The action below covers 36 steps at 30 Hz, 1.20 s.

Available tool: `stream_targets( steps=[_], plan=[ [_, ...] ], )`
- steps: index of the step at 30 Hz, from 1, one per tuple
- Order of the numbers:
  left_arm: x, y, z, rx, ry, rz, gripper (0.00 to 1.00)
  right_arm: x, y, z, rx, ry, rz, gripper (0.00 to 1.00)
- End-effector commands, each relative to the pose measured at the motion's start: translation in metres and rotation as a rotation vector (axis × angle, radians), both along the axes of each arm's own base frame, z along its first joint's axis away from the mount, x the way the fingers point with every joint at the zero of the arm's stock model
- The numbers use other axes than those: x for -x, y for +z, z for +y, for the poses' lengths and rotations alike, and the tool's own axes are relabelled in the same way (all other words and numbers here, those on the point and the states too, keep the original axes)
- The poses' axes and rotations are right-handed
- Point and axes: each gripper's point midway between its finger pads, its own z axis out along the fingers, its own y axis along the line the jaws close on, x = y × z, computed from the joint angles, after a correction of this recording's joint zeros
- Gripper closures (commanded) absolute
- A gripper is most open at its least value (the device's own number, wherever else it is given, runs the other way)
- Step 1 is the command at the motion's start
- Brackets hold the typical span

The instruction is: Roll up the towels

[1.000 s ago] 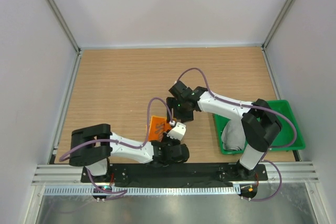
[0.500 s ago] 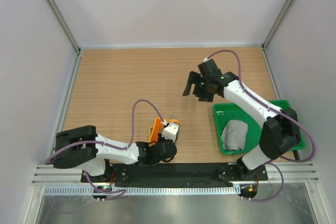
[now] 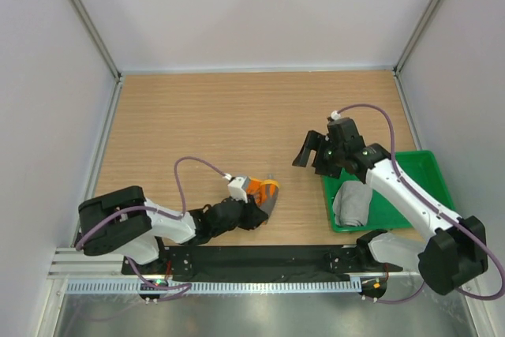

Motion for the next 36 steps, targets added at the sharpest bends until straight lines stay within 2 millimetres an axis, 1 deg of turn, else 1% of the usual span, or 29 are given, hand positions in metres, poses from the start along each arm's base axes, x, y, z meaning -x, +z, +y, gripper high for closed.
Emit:
stream_targets(
  steps=[1,2,3,4,5,6,8,9,10,11,12,13,14,15,16,17,18,19,21,22,24,26,28,29,31,32,33,36],
  plan=[
    [0.002,0.008,0.003,0.21,0.042,0.132,1.0,0.006,0.013,0.013,-0.111,0.034,-0.066,0.13],
    [0.005,-0.002,0.011,0.204,0.051,0.156,1.0,0.01,0.01,0.014,-0.121,0.039,-0.071,0.13],
    [0.002,0.004,0.01,0.247,0.058,0.156,1.0,0.015,0.009,0.019,-0.145,0.062,-0.064,0.13],
    [0.002,0.002,0.011,0.257,0.069,0.172,1.0,0.017,0.005,0.021,-0.164,0.066,-0.066,0.13],
    [0.002,0.0,0.012,0.258,0.074,0.181,1.0,0.019,0.004,0.025,-0.182,0.074,-0.068,0.13],
    [0.001,-0.006,0.014,0.25,0.083,0.194,1.0,0.024,0.003,0.032,-0.206,0.1,-0.061,0.14],
    [-0.001,-0.003,0.012,0.289,0.089,0.219,1.0,0.027,-0.004,0.042,-0.249,0.112,-0.055,0.15],
    [0.001,-0.01,0.017,0.287,0.1,0.239,1.0,0.033,-0.009,0.051,-0.261,0.138,-0.037,0.15],
    [-0.004,0.0,0.015,0.34,0.108,0.236,1.0,0.033,-0.013,0.058,-0.278,0.148,-0.047,0.16],
    [-0.004,-0.001,0.017,0.365,0.133,0.271,1.0,0.035,-0.016,0.063,-0.286,0.154,-0.036,0.17],
    [-0.004,-0.007,0.021,0.361,0.151,0.294,1.0,0.037,-0.025,0.068,-0.276,0.161,-0.015,0.17],
    [-0.006,-0.007,0.022,0.374,0.169,0.303,1.0,0.04,-0.028,0.075,-0.272,0.18,-0.02,0.19],
    [-0.006,-0.009,0.025,0.377,0.185,0.316,1.0,0.04,-0.032,0.079,-0.269,0.182,-0.016,0.2],
    [-0.006,-0.009,0.026,0.393,0.208,0.342,1.0,0.041,-0.041,0.082,-0.259,0.183,0.004,0.2],
    [-0.005,-0.013,0.032,0.392,0.229,0.353,1.0,0.043,-0.044,0.088,-0.267,0.199,-0.003,0.24],
    [-0.008,-0.007,0.033,0.424,0.24,0.342,1.0,0.043,-0.049,0.09,-0.264,0.197,0.006,0.25],
    [-0.008,-0.006,0.035,0.441,0.26,0.362,1.0,0.044,-0.052,0.093,-0.268,0.199,0.015,0.26],
    [-0.008,-0.008,0.04,0.441,0.277,0.369,1.0,0.043,-0.06,0.095,-0.267,0.199,0.021,0.29],
    [-0.01,-0.009,0.044,0.457,0.316,0.39,1.0,0.042,-0.065,0.1,-0.279,0.202,0.02,0.29],
    [-0.01,-0.013,0.048,0.447,0.336,0.405,1.0,0.041,-0.072,0.101,-0.28,0.201,0.024,0.29],
    [-0.009,-0.016,0.048,0.445,0.345,0.419,1.0,0.038,-0.073,0.106,-0.298,0.203,0.018,0.3],
    [-0.009,-0.018,0.048,0.44,0.353,0.428,1.0,0.04,-0.081,0.111,-0.291,0.215,0.037,0.3],
    [-0.009,-0.019,0.049,0.445,0.363,0.436,1.0,0.039,-0.083,0.116,-0.287,0.222,0.031,0.3],
    [-0.01,-0.022,0.05,0.441,0.373,0.441,1.0,0.041,-0.088,0.118,-0.279,0.226,0.042,0.3],
    [-0.009,-0.023,0.051,0.44,0.378,0.446,1.0,0.04,-0.089,0.122,-0.283,0.23,0.04,0.32],
    [-0.009,-0.025,0.052,0.436,0.384,0.451,1.0,0.041,-0.094,0.123,-0.277,0.231,0.05,0.33],
    [-0.01,-0.025,0.052,0.436,0.386,0.452,1.0,0.042,-0.096,0.126,-0.279,0.236,0.049,0.36],
    [-0.009,-0.027,0.053,0.431,0.385,0.452,1.0,0.044,-0.102,0.131,-0.285,0.245,0.065,0.42]
  ],
)
